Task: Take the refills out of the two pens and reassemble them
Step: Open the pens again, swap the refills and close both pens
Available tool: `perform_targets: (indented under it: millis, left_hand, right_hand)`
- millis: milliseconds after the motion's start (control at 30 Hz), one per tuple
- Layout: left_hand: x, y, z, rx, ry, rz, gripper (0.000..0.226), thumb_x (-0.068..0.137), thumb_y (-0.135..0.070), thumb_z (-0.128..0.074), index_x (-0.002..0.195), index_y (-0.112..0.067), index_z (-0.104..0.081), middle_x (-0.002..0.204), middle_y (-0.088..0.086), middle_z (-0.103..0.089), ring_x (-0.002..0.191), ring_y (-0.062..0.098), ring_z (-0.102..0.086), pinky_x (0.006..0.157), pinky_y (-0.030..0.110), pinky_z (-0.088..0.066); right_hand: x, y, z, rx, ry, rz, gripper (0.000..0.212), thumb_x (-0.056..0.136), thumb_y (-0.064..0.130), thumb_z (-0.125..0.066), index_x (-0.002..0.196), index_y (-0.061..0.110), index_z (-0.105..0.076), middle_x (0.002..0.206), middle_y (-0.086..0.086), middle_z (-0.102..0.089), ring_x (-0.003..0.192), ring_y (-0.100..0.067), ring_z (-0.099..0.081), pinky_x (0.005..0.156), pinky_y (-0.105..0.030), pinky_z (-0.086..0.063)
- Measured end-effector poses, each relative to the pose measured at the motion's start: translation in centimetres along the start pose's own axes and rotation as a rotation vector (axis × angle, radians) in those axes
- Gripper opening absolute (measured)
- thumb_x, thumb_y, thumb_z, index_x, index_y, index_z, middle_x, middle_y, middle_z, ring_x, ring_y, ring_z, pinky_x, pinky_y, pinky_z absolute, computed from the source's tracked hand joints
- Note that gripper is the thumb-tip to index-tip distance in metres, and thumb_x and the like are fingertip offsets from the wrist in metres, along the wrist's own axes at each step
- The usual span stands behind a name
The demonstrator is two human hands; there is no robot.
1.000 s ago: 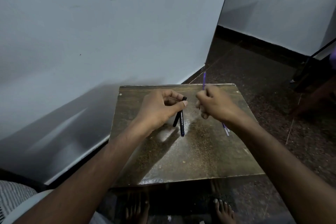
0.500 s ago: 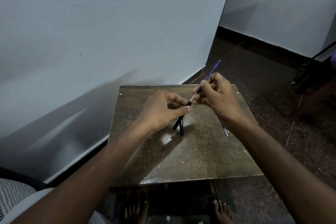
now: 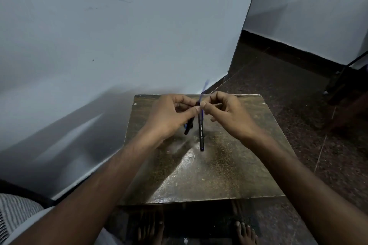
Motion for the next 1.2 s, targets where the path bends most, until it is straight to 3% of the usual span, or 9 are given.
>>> perform_targets:
  millis: [133, 233, 333, 567, 900, 1000, 1067, 1200]
  left_hand:
    - [0.8, 1.1, 2.2, 0.032, -0.117, 0.009, 0.009, 0.09, -0.036, -0.09, 0.089, -0.037, -0.081, 0.084, -0.021, -0.083, 0.079, -0.005, -0.079, 0.085, 0.034, -0.069]
    - [1.3, 1.5, 3.3, 0.046, -0.158, 0.015, 0.009, 0.088, -0.042, -0.089, 0.087, -0.039, -0.082, 0.083, -0.023, -0.083, 0.08, -0.005, -0.079, 0.086, 0.038, -0.069]
    - [1.5, 1.8, 3.4, 0.053, -0.157, 0.025, 0.009, 0.086, -0.048, -0.089, 0.087, -0.041, -0.082, 0.084, -0.023, -0.083, 0.081, -0.005, -0.079, 0.087, 0.041, -0.069]
    - [1.7, 1.7, 3.2, 0.039, -0.137, 0.024, 0.009, 0.088, -0.04, -0.09, 0.088, -0.036, -0.082, 0.082, -0.02, -0.083, 0.078, -0.005, -0.079, 0.084, 0.035, -0.069]
    - [1.4, 1.3, 3.4, 0.052, -0.149, 0.027, 0.008, 0.089, -0.036, -0.09, 0.091, -0.033, -0.084, 0.082, -0.017, -0.084, 0.078, -0.004, -0.079, 0.084, 0.032, -0.068]
    - [1.5, 1.3, 3.4, 0.045, -0.146, 0.029, 0.007, 0.089, -0.036, -0.09, 0.089, -0.034, -0.083, 0.081, -0.018, -0.084, 0.078, -0.005, -0.078, 0.086, 0.036, -0.069]
    - [1.4, 1.3, 3.4, 0.05, -0.143, 0.03, 0.008, 0.089, -0.037, -0.09, 0.088, -0.035, -0.082, 0.081, -0.019, -0.083, 0.078, -0.006, -0.078, 0.087, 0.037, -0.069]
    - [1.4, 1.3, 3.2, 0.049, -0.141, 0.03, 0.008, 0.089, -0.038, -0.09, 0.089, -0.035, -0.083, 0.083, -0.019, -0.084, 0.079, -0.006, -0.078, 0.088, 0.037, -0.069]
  right_hand:
    - [0.6, -0.2, -1.0, -0.471, -0.052, 0.121, 0.011, 0.1, 0.03, -0.074, 0.107, 0.021, -0.076, 0.104, 0.007, -0.075, 0.096, -0.012, -0.07, 0.09, -0.044, -0.06]
    - [1.3, -0.9, -2.4, -0.773, 0.104, 0.111, 0.042, 0.097, 0.051, -0.071, 0.134, 0.031, -0.07, 0.135, 0.004, -0.067, 0.133, -0.024, -0.055, 0.108, -0.05, -0.047]
    - [2.0, -1.3, -3.4, -0.908, 0.222, 0.131, 0.066, 0.095, 0.063, -0.066, 0.154, 0.038, -0.054, 0.154, 0.007, -0.055, 0.142, -0.029, -0.043, 0.104, -0.05, -0.038]
    - [2.8, -0.6, -5.0, -0.961, 0.293, 0.262, 0.07, 0.095, 0.064, -0.064, 0.158, 0.04, -0.047, 0.163, 0.017, -0.052, 0.14, -0.025, -0.043, 0.102, -0.046, -0.033]
    - [3.6, -0.7, -5.9, -0.779, 0.309, 0.253, 0.055, 0.096, 0.047, -0.076, 0.145, 0.038, -0.054, 0.135, 0.016, -0.071, 0.129, -0.024, -0.051, 0.102, -0.047, -0.039]
    - [3.6, -0.5, -5.7, -0.712, 0.254, 0.262, 0.063, 0.091, 0.044, -0.081, 0.147, 0.033, -0.055, 0.143, 0.012, -0.069, 0.134, -0.025, -0.055, 0.109, -0.045, -0.04]
    - [3.5, -0.4, -5.3, -0.713, 0.2, 0.259, 0.071, 0.089, 0.046, -0.083, 0.152, 0.031, -0.053, 0.151, 0.008, -0.064, 0.138, -0.027, -0.052, 0.104, -0.04, -0.034]
    - [3.4, -0.7, -5.2, -0.793, 0.221, 0.23, 0.069, 0.091, 0.051, -0.078, 0.152, 0.035, -0.051, 0.15, 0.01, -0.063, 0.139, -0.028, -0.048, 0.099, -0.042, -0.031]
Point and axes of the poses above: each hand's wrist, its own x-axis towards the middle knuckle, its own z-axis out of the back of the hand, y = z × x, the point moved 4 cm from there along x, towards the middle knuckle
